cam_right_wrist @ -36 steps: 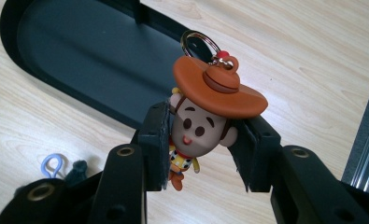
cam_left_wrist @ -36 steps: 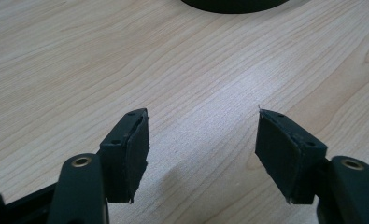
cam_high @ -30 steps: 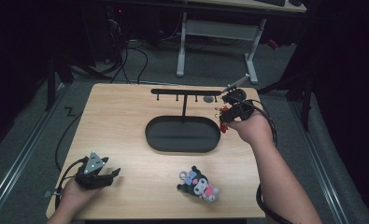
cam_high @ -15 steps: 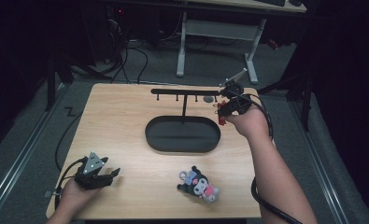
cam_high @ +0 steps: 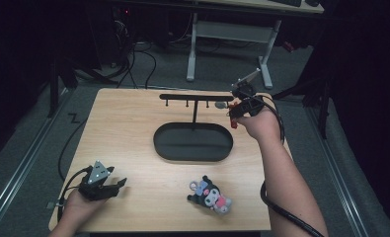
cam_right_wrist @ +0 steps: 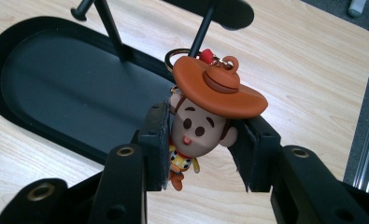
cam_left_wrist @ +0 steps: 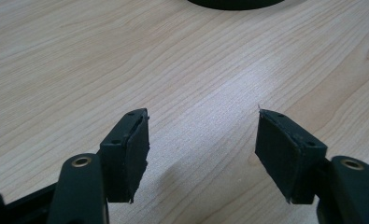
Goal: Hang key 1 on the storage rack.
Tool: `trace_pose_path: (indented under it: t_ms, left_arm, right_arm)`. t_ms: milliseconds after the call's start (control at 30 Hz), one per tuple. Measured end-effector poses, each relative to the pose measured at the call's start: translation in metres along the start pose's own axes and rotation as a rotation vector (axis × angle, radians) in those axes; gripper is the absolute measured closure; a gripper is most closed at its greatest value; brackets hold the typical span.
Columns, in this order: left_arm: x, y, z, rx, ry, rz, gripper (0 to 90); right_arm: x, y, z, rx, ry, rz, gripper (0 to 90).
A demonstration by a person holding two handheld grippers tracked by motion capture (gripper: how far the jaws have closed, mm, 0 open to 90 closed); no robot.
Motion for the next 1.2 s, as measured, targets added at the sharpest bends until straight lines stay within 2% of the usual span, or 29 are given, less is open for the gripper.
trace_pose_path:
  t_ms: [367,800,967,1200]
  left_arm:
    - [0.0,-0.001,0.001,0.004,-0.002,0.0,35.3]
    - [-0.001,-0.001,0.002,0.013,-0.004,0.006,35.3]
    - [-0.001,-0.001,0.003,0.014,-0.005,0.007,35.3]
    - [-0.001,-0.001,0.003,0.014,-0.005,0.008,35.2]
  right_arm:
    - [-0.007,0.008,0.008,-0.008,-0.007,0.02,59.9]
    - [-0.012,0.003,0.027,0.007,0.019,0.054,59.0]
    - [-0.014,0.0,0.03,0.009,0.017,0.075,53.1]
    - [-0.015,-0.008,0.032,0.007,0.018,0.079,52.8]
Point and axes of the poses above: each handheld gripper's, and its own axes: z roughly forward along the jaws, y roughly out of its top, x roughly to its left, the point moved 9 cm from there along z, roughly forward along the jaws, and after that the axes turned 13 degrees about x, right-handed, at the moved point
